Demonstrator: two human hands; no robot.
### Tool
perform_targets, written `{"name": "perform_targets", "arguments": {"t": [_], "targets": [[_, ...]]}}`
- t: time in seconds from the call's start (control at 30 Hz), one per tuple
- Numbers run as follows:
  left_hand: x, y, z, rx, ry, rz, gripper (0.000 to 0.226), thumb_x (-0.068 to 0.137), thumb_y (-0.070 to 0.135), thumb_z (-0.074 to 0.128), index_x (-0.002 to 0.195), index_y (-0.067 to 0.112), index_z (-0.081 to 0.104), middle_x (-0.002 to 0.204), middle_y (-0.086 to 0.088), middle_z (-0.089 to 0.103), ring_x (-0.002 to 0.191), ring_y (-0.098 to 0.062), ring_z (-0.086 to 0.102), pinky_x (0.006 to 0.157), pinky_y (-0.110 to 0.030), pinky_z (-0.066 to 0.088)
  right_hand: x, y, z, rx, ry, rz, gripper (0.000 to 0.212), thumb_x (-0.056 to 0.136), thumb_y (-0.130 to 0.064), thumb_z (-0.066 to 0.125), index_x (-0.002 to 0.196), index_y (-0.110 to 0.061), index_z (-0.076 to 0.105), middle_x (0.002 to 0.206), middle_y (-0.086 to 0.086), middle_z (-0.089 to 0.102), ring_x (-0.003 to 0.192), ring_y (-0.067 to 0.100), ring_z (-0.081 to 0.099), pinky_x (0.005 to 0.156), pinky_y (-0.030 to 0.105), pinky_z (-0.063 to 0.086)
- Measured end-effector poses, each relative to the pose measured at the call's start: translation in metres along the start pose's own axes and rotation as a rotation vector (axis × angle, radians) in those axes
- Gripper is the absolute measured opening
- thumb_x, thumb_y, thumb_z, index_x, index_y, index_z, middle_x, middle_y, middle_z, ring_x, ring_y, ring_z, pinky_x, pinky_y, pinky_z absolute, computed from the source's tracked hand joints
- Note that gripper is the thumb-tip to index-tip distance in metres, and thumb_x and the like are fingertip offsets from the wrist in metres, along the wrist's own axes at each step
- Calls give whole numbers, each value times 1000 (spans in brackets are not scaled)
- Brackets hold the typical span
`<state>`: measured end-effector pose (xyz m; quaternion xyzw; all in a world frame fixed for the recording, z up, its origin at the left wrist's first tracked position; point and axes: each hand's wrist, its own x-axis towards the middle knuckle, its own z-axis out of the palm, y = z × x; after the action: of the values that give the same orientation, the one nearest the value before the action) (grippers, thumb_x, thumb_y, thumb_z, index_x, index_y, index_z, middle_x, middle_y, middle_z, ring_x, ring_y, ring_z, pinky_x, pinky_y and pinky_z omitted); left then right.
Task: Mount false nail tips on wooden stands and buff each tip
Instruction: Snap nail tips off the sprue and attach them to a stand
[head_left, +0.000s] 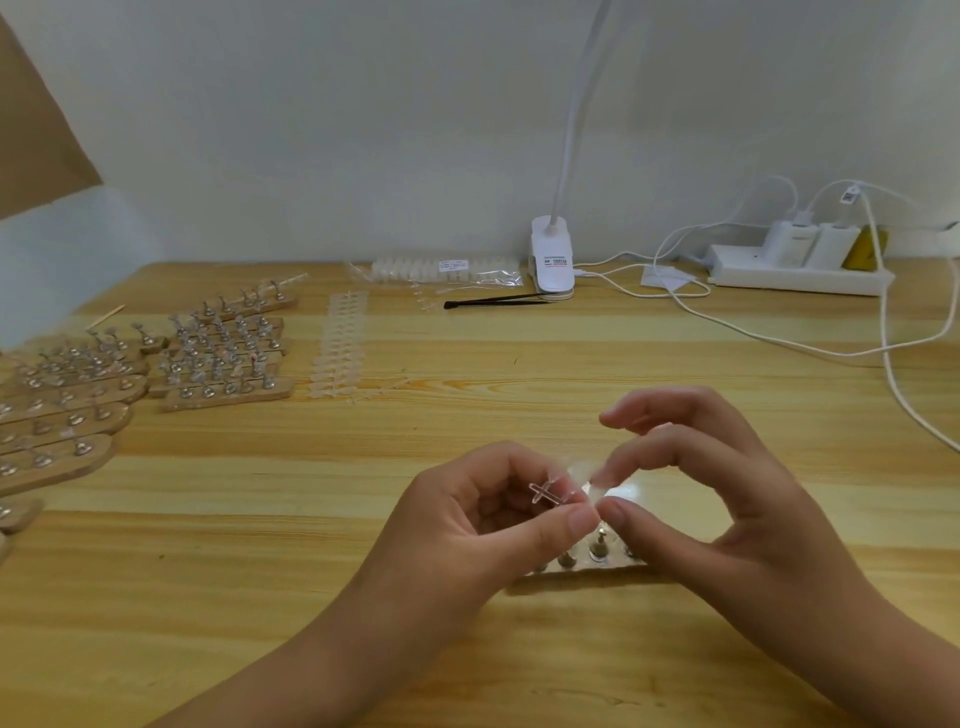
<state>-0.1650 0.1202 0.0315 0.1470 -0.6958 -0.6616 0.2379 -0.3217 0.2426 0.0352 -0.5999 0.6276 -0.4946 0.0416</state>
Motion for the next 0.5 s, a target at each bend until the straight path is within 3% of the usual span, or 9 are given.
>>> {"name": "perform_targets", "arguments": {"t": [0.1, 0.23, 0.4, 0.5], "targets": [[0, 0, 0, 3, -3, -2, 14, 71, 37, 78, 81, 27, 75, 78, 5, 72, 72, -6, 66, 65, -15, 50, -1, -1, -1, -24, 24, -36, 15, 80, -37, 66, 94, -35, 64, 118, -12, 56, 120, 17, 54, 98, 21, 41], [1, 1, 0, 44, 42, -39, 15, 68, 41, 81, 75, 30, 74, 78, 2, 75, 70, -10, 68, 66, -18, 53, -5, -1, -1, -124, 39, -160, 9, 84, -33, 64, 92, -32, 60, 119, -12, 52, 119, 21, 55, 96, 36, 44], [1, 1, 2, 25, 36, -73, 11, 67, 38, 81, 69, 30, 74, 71, 3, 72, 64, -5, 67, 60, -14, 49, -7, 0, 6, -334, 44, -373, 14, 87, -22, 63, 80, -13, 71, 104, -8, 57, 97, 19, 57, 98, 55, 45], [0, -1, 2, 47, 58, -8, 14, 71, 40, 84, 73, 30, 74, 76, 2, 74, 68, -8, 68, 63, -16, 52, -4, -3, 4, -111, 8, -189, 4, 85, -28, 66, 83, -25, 68, 92, -12, 64, 90, 12, 62, 106, 53, 38]]}}
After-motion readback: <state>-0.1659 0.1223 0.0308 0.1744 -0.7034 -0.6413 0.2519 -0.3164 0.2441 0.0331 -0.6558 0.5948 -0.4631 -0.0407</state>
